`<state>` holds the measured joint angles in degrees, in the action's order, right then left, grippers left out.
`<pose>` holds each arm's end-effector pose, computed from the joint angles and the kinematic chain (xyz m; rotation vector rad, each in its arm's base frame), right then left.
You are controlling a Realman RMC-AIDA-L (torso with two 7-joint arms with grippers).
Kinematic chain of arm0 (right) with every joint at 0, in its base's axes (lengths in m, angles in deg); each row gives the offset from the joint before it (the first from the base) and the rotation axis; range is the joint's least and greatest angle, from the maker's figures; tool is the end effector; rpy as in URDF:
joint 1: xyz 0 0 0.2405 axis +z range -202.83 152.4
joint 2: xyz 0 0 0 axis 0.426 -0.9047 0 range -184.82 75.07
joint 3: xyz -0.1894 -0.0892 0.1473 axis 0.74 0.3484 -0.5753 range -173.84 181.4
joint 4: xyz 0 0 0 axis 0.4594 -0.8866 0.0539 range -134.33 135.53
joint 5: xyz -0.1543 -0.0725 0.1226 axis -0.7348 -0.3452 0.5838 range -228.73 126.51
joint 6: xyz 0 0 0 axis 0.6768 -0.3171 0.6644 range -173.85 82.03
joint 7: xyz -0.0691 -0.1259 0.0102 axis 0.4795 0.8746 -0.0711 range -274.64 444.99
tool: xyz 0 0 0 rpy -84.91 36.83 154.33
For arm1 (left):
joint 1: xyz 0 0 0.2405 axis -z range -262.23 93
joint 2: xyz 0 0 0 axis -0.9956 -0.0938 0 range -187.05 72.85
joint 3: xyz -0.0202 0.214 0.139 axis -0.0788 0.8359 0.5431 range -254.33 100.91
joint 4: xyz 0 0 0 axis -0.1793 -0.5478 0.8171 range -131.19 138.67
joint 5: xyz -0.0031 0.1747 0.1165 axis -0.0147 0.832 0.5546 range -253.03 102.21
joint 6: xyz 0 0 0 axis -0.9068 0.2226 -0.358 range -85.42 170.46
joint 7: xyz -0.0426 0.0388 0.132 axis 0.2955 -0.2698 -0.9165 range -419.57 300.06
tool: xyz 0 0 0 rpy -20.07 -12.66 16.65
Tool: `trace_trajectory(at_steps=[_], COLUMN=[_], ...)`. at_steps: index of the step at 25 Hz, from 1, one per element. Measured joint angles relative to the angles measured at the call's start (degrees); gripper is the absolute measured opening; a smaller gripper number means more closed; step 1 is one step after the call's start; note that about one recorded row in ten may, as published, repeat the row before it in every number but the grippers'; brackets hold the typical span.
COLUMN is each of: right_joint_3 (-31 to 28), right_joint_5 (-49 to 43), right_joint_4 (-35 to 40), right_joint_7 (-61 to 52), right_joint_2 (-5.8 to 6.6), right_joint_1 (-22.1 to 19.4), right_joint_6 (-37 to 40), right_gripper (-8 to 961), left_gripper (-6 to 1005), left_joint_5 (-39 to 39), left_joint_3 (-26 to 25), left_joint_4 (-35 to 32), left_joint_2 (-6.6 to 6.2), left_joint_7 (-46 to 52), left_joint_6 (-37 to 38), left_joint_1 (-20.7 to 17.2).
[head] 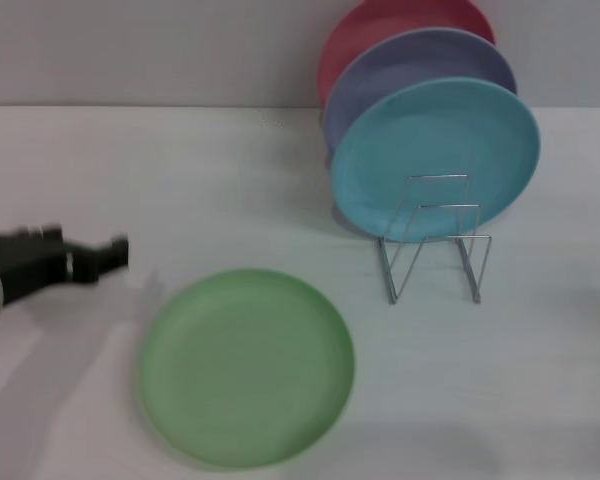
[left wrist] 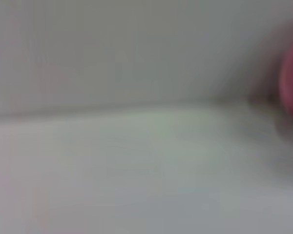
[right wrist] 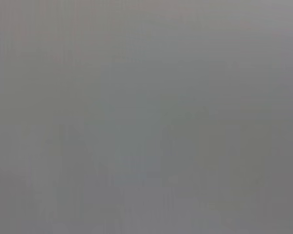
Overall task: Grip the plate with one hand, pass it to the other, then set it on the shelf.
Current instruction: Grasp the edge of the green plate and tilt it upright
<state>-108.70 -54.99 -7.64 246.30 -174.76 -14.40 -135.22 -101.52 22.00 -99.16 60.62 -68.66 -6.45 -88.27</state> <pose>0.3762 0.2379 0.0682 -1.1953 0.4262 0.8422 -0.2254 0.2939 0.0242 -2.0018 -1.0521 -0.1015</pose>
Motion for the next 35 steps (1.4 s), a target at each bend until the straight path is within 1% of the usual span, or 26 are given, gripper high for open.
trace_trajectory(at_steps=[1,2,5,7,9,10,15,25,31,35], right_joint_3=[0.01,0.06,0.09,0.09,0.08,0.08,0.07,0.14,0.16,0.16], right_joint_5=[-0.11,-0.25,-0.25,-0.42,-0.46,-0.47,-0.49,-0.52,-0.52,-0.52], right_joint_4=[0.04,0.06,0.06,0.05,0.05,0.0,-0.09,0.07,0.04,0.01], right_joint_7=[0.0,-0.01,-0.02,-0.02,-0.02,-0.02,-0.02,-0.02,-0.02,-0.02], right_joint_2=[0.0,0.0,0.0,0.0,0.0,0.0,0.0,0.0,0.0,0.0], right_joint_1=[-0.01,-0.01,0.01,0.31,0.4,0.42,0.49,0.37,0.11,0.08], right_joint_6=[0.01,0.02,0.02,-0.01,0.0,-0.02,-0.12,-0.19,-0.33,-0.36], right_gripper=[839,839,839,839,839,839,839,839,839,838], left_gripper=[781,781,781,781,779,778,774,768,765,598], left_joint_5=[-0.3,-0.71,-1.44,-1.31,-1.33,-1.44,-1.18,-1.39,-1.65,-1.58], left_joint_3=[-0.94,-1.38,-0.34,0.76,0.9,1.22,1.6,2.03,2.34,2.66], left_joint_4=[-0.11,-0.02,1.01,3.44,4.29,6.33,9.22,9.56,9.78,9.87], left_joint_2=[0.5,0.69,0.53,0.6,0.6,0.61,0.75,0.67,0.66,0.6], left_joint_7=[-0.72,-1.04,-0.93,-0.87,-0.81,-0.52,-0.31,-0.31,-0.16,-0.72], left_joint_6=[-3.36,-5.69,-9.54,-10.69,-10.91,-11.34,-11.73,-12.26,-13.94,-14.78], left_joint_1=[0.63,1.31,3.04,4.44,4.94,6.09,7.55,7.81,8.83,9.43])
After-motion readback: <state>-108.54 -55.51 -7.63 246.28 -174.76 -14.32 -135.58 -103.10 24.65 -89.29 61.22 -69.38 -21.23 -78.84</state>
